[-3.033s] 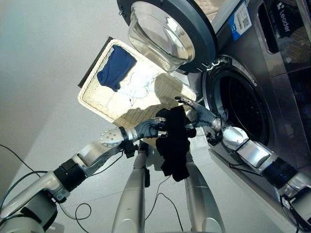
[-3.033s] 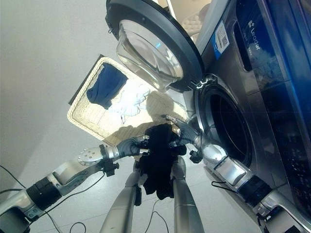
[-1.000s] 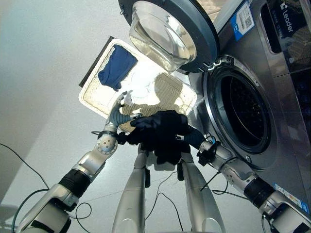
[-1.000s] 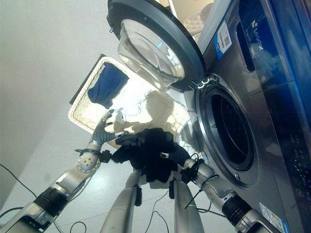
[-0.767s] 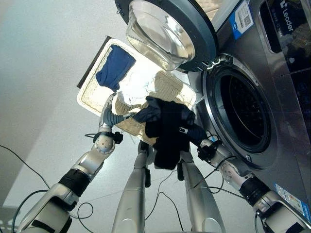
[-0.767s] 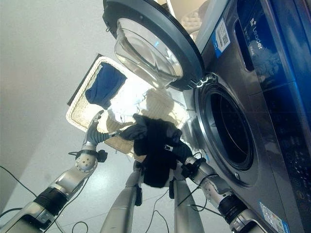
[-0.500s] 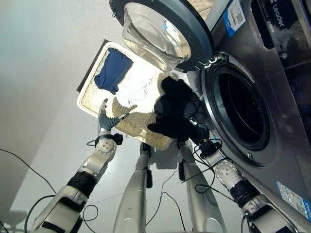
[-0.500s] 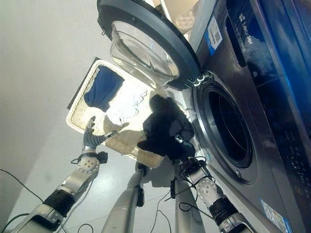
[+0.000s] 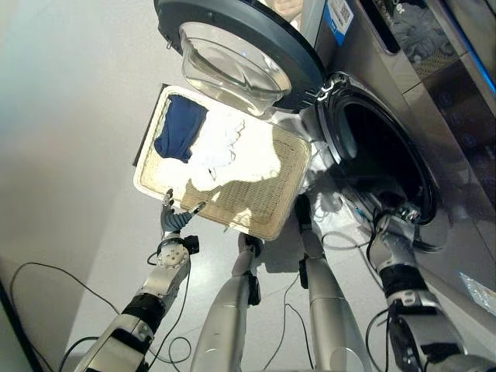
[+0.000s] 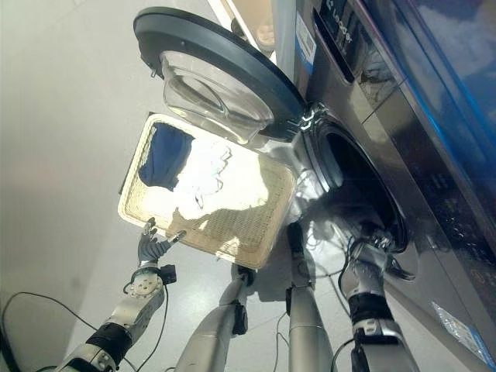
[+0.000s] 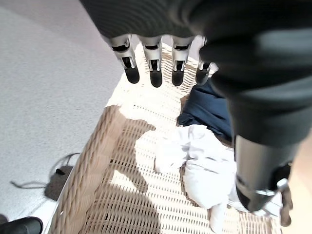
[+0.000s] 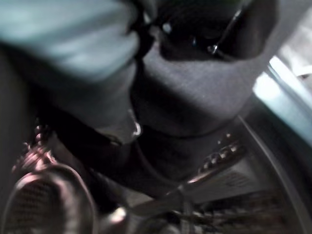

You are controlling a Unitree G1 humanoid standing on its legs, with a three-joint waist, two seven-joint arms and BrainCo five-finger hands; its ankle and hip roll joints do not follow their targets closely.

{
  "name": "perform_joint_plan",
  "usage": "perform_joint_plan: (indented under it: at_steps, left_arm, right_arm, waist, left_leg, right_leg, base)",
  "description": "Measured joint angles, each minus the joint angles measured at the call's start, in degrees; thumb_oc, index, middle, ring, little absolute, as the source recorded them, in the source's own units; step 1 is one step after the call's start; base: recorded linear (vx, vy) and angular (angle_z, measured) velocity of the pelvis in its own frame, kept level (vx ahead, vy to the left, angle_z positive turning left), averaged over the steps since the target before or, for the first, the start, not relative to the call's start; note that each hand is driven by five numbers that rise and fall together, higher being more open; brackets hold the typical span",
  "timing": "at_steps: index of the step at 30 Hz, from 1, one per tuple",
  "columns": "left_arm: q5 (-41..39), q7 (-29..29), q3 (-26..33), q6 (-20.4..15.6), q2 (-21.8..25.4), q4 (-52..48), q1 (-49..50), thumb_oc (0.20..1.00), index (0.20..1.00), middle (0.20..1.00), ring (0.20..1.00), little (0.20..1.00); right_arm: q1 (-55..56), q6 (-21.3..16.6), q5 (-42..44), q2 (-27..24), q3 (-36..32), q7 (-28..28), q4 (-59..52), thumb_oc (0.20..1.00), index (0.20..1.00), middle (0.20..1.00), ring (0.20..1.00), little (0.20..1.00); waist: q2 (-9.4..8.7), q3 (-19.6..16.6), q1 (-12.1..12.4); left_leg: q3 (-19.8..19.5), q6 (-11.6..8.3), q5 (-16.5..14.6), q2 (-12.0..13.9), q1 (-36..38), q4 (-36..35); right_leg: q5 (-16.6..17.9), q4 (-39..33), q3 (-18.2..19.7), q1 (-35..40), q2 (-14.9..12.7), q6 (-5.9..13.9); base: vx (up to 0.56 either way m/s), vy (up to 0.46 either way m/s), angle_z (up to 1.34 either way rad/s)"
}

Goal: Put the clothes into the washing machine.

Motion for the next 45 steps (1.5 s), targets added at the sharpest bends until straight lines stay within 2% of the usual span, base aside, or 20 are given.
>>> perform_joint_plan:
  at_steps: [2,4,6,8,9,11,14,19,20,22,25,26,29,32,35,36,38,41,45]
  left_arm:
    - [-0.6,-1.3,-1.0,-0.1,0.8,-0.1,0.1,1.0,1.0,1.0,1.0,1.0]
    - [-0.6,-2.0,-2.1,-0.1,1.1,-0.4,0.1,1.0,1.0,1.0,1.0,1.0]
    - [-1.4,-3.6,-4.5,0.1,2.4,-2.7,0.6,1.0,1.0,1.0,1.0,1.0]
    - [-2.1,-4.5,-5.1,0.8,3.6,-4.5,1.6,1.0,1.0,1.0,1.0,1.0]
    - [-2.1,-4.7,-5.4,1.1,3.9,-4.6,1.7,1.0,1.0,1.0,1.0,1.0]
    - [-2.1,-5.5,-6.0,2.7,4.5,-4.9,1.7,1.0,1.0,1.0,1.0,1.0]
    - [-2.1,-6.2,-6.4,3.9,4.4,-5.2,1.7,1.0,1.0,1.0,1.0,1.0]
    - [-1.7,-6.5,-6.6,3.9,4.3,-5.6,1.7,1.0,1.0,1.0,1.0,1.0]
    - [-1.6,-6.5,-6.7,3.9,4.3,-6.1,1.7,1.0,1.0,1.0,1.0,1.0]
    - [-1.6,-6.5,-7.0,3.9,4.3,-6.8,1.7,1.0,1.0,1.0,1.0,1.0]
    - [-1.4,-4.8,-7.2,3.9,3.9,-7.2,1.6,1.0,1.0,1.0,1.0,1.0]
    - [-0.4,-3.9,-7.0,3.9,3.9,-7.6,1.5,1.0,1.0,1.0,1.0,1.0]
    - [0.8,-2.6,-6.9,3.7,3.8,-8.2,1.5,1.0,1.0,1.0,1.0,1.0]
    - [1.4,-0.4,-6.5,3.5,3.9,-8.2,1.1,1.0,1.0,1.0,1.0,1.0]
    - [4.7,2.2,-6.3,2.8,3.9,-8.4,0.7,1.0,1.0,1.0,1.0,1.0]
    - [7.4,5.5,-5.8,2.0,3.9,-8.9,0.3,1.0,1.0,1.0,1.0,1.0]
    - [9.9,8.5,-4.3,1.4,4.0,-9.3,-0.5,1.0,1.0,1.0,1.0,1.0]
    - [14.2,13.5,-3.0,1.2,4.9,-9.4,-3.2,1.0,1.0,1.0,1.0,1.0]
    - [17.8,18.0,-1.9,2.0,5.4,-8.2,-7.7,1.0,1.0,1.0,1.0,1.0]
  right_arm:
    - [-2.3,-4.4,-0.3,-0.8,-0.5,-4.6,1.6,0.2,0.2,0.2,0.2,0.2]
    - [-4.0,-6.8,-0.3,-1.3,-1.5,-6.7,2.5,0.2,0.2,0.2,0.2,0.2]
    - [-5.3,-9.3,1.6,-1.6,-4.4,-5.6,2.3,0.2,0.2,0.2,0.2,0.2]
    - [-5.5,-9.5,1.6,-1.1,-6.2,-3.6,0.6,0.2,0.2,0.2,0.2,0.2]
    - [-5.5,-9.6,1.6,-1.1,-6.3,-2.7,0.2,1.0,1.0,1.0,1.0,1.0]
    - [-5.4,-9.0,1.6,-1.1,-6.2,2.8,-0.3,1.0,1.0,1.0,1.0,1.0]
    - [-5.1,-4.7,1.6,-1.1,-6.0,9.7,-0.5,1.0,1.0,1.0,1.0,1.0]
    - [-3.8,0.8,1.6,-0.6,-5.4,12.8,-1.8,1.0,1.0,1.0,1.0,1.0]
    - [-3.7,3.3,1.6,-1.4,-4.3,14.0,-0.4,1.0,1.0,1.0,1.0,1.0]
    - [-3.6,5.0,1.6,-2.5,-3.7,15.5,1.3,1.0,1.0,1.0,1.0,1.0]
    - [-3.6,10.5,1.6,-3.9,-1.4,21.6,5.1,1.0,1.0,1.0,1.0,1.0]
    - [-3.0,13.7,1.6,-4.1,-0.6,24.9,5.2,1.0,1.0,1.0,1.0,1.0]
    - [-1.6,18.5,1.6,-3.7,1.3,29.9,5.2,1.0,1.0,1.0,1.0,1.0]
    - [-0.8,21.2,1.6,-3.6,2.9,32.3,6.6,1.0,1.0,1.0,1.0,1.0]
    - [-0.5,20.8,1.6,-3.5,2.9,32.8,8.7,1.0,1.0,1.0,1.0,1.0]
    - [0.3,19.7,1.6,-3.1,2.8,32.8,8.7,1.0,1.0,1.0,1.0,1.0]
    - [0.6,18.5,1.6,-2.1,2.7,32.8,8.7,1.0,1.0,1.0,1.0,1.0]
    - [1.7,17.3,1.6,1.7,1.0,32.7,4.6,1.0,1.0,1.0,1.0,1.0]
    - [2.4,17.3,1.6,4.0,2.7,31.0,4.5,1.0,1.0,1.0,1.0,1.0]
  waist:
    - [0.12,-0.1,0.7]
    - [0.13,-0.1,1.0]
    - [0.14,-0.1,2.1]
    - [0.26,-0.2,2.3]
    - [0.26,-0.2,2.4]
    - [0.26,-0.2,2.4]
    - [0.26,-0.2,2.1]
    - [0.26,-0.2,2.0]
    - [0.26,-0.2,1.9]
    - [0.26,-0.2,1.9]
    - [0.25,-0.2,1.7]
    - [0.25,-0.2,1.7]
    - [0.22,-0.1,1.8]
    - [0.21,-0.1,1.8]
    - [0.17,-0.1,1.8]
    - [0.12,-0.1,1.8]
    - [0.09,-0.1,1.8]
    - [-0.05,0.0,1.5]
    - [-0.29,0.2,-0.1]
  left_leg:
    - [0.5,0.17,0.0,-0.4,0.2,0.0]
    - [0.6,0.45,0.1,-0.7,0.2,0.0]
    - [0.7,0.76,0.3,-1.1,0.1,0.0]
    - [0.8,0.86,0.3,-1.3,-0.5,0.0]
    - [0.9,0.93,0.4,-1.4,-0.8,0.0]
    - [1.1,1.21,0.6,-1.8,-1.3,0.0]
    - [1.2,1.25,0.6,-1.8,-1.3,0.0]
    - [0.6,1.22,0.6,-1.6,-1.5,0.3]
    - [0.4,1.19,0.6,-1.5,-1.7,0.3]
    - [0.2,1.2,0.6,-1.5,-1.7,0.3]
    - [0.2,1.19,0.6,-1.4,-1.9,0.6]
    - [0.1,1.13,0.5,-1.3,-2.3,0.8]
    - [-0.4,1.0,0.4,-1.1,-2.5,0.9]
    - [-1.1,0.88,0.3,-1.1,-2.9,0.9]
    - [-1.3,0.89,0.3,-1.0,-3.3,1.0]
    - [-1.3,0.9,0.4,-1.0,-3.4,1.0]
    - [-1.4,0.9,0.3,-1.0,-3.5,1.0]
    - [-1.3,0.82,0.3,-1.0,-3.5,1.0]
    - [-1.2,0.83,0.2,-1.1,-3.6,1.1]
  right_leg:
    - [0.2,-0.1,0.5,0.1,-0.3,0.21]
    - [0.4,-0.2,0.6,0.1,-0.7,0.55]
    - [0.5,-0.3,0.8,0.0,-1.1,0.88]
    - [0.7,-0.3,1.0,-0.6,-1.5,1.16]
    - [0.8,-0.3,1.1,-0.9,-1.6,1.27]
    - [1.0,-0.3,1.4,-1.4,-1.8,1.49]
    - [1.2,-0.3,1.5,-1.5,-1.9,1.57]
    - [1.2,-0.2,1.1,-1.5,-1.7,1.49]
    - [1.1,-0.2,0.5,-1.4,-1.7,1.43]
    - [1.1,-0.2,0.2,-1.4,-1.7,1.43]
    - [1.1,-0.2,-0.4,-1.4,-1.9,1.42]
    - [1.1,-0.2,-1.3,-1.6,-2.1,1.42]
    - [1.1,-0.2,-2.0,-1.8,-2.0,1.39]
    - [1.1,-0.3,-2.7,-1.8,-1.9,1.29]
    - [1.3,-0.8,-2.9,-1.8,-2.0,1.04]
    - [1.4,-1.1,-3.0,-1.8,-2.0,0.85]
    - [1.5,-1.2,-3.1,-1.8,-1.9,0.8]
    - [1.5,-1.3,-3.1,-1.8,-1.8,0.81]
    - [1.5,-1.3,-2.9,-1.8,-1.8,0.83]
  base:
    - [0.06,0.023,-0.08]
    - [0.05,0.001,0.01]
    - [0.04,-0.028,0.02]
    - [0.03,-0.028,0.01]
    - [0.05,-0.027,-0.02]
    - [0.03,-0.032,-0.02]
    - [0.03,-0.082,-0.01]
    - [0.02,-0.083,0.02]
    - [0.01,-0.042,0.12]
    - [0.01,-0.043,0.08]
    - [0.0,-0.042,0.01]
    - [-0.01,-0.053,0.03]
    - [-0.02,-0.055,0.05]
    - [-0.02,-0.05,0.07]
    - [-0.01,-0.026,0.04]
    - [0.0,0.0,0.0]
    - [0.0,0.0,0.0]
    - [-0.01,0.018,0.0]
    - [-0.01,0.062,-0.01]
